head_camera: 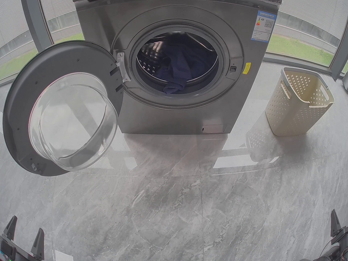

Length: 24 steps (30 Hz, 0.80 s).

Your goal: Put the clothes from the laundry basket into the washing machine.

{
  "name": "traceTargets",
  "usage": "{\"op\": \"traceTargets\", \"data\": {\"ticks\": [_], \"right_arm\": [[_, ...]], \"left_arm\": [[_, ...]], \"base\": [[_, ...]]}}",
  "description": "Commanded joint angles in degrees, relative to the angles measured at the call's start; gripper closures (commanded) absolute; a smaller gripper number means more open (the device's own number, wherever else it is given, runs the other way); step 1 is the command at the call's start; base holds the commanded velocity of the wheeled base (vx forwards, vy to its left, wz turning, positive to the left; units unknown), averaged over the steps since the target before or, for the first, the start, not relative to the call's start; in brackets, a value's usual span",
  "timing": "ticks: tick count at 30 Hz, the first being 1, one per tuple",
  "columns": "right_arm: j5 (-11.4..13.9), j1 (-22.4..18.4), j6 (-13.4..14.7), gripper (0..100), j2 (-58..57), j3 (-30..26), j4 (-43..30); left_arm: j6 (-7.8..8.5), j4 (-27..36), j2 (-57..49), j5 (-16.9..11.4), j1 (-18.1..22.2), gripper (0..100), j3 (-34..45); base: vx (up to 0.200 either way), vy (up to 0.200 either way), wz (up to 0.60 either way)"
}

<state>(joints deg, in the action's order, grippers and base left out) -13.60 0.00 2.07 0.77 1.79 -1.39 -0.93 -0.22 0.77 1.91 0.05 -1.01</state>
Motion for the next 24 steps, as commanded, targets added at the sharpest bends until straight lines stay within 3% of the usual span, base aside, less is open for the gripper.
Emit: {"op": "traceTargets", "data": {"ticks": [1, 3, 4, 5, 6, 7, 8, 11, 18, 24], "right_arm": [[-4.32, -0.09, -1.37, 0, -0.77, 0.14, 0.07], [-5.64, 0.0, -2.16, 0, -0.77, 0.05, 0.25], [-4.06, 0.0, -2.42, 0, -0.77, 0.14, 0.07], [-0.46, 0.09, -2.6, 0, -0.77, 0.14, -0.02], [4.73, 0.09, -2.51, 0, -0.77, 0.14, -0.02], [7.8, 0.0, -2.42, 0, -0.77, 0.14, -0.19], [16.33, 0.18, -2.25, 0, -0.68, -0.83, -0.54], [9.83, -0.79, -0.75, 0, 1.34, -0.91, -0.63], [12.2, -0.18, -2.16, 0, -0.77, -1.09, -0.02], [12.11, -0.26, -2.25, 0, -0.77, -1.18, 0.25]], "left_arm": [[-0.13, -0.04, -0.5, 0.28, 0.21, 0, 1.01], [0.05, -0.04, -0.5, 0.11, 0.13, 0, 1.01], [0.31, -0.04, -0.5, 0.02, 0.13, 0, 1.01], [0.57, -0.04, -0.5, -0.07, 0.04, 0, 1.01], [0.66, 0.04, -0.5, -0.24, -0.05, 0, 1.01], [0.66, 0.04, -0.5, -0.24, -0.05, 0, 1.01], [0.75, 0.04, -0.5, -0.42, -0.14, 0, 1.01], [0.75, 0.04, -0.5, -0.33, -0.14, 0, 1.01], [0.75, 0.04, -0.5, -0.42, -0.14, 0, 1.01], [0.75, 0.04, -0.5, -0.42, -0.14, 0, 1.01]], "base": [[0.0, 0.2, 0.0], [0.0, 0.2, 0.0], [0.0, 0.2, 0.0], [0.0, 0.2, 0.0], [0.0, 0.2, 0.0], [0.0, 0.2, 0.0], [0.0, 0.2, 0.0], [0.0, 0.2, 0.0], [0.0, 0.2, 0.0], [0.0, 0.2, 0.0]]}}
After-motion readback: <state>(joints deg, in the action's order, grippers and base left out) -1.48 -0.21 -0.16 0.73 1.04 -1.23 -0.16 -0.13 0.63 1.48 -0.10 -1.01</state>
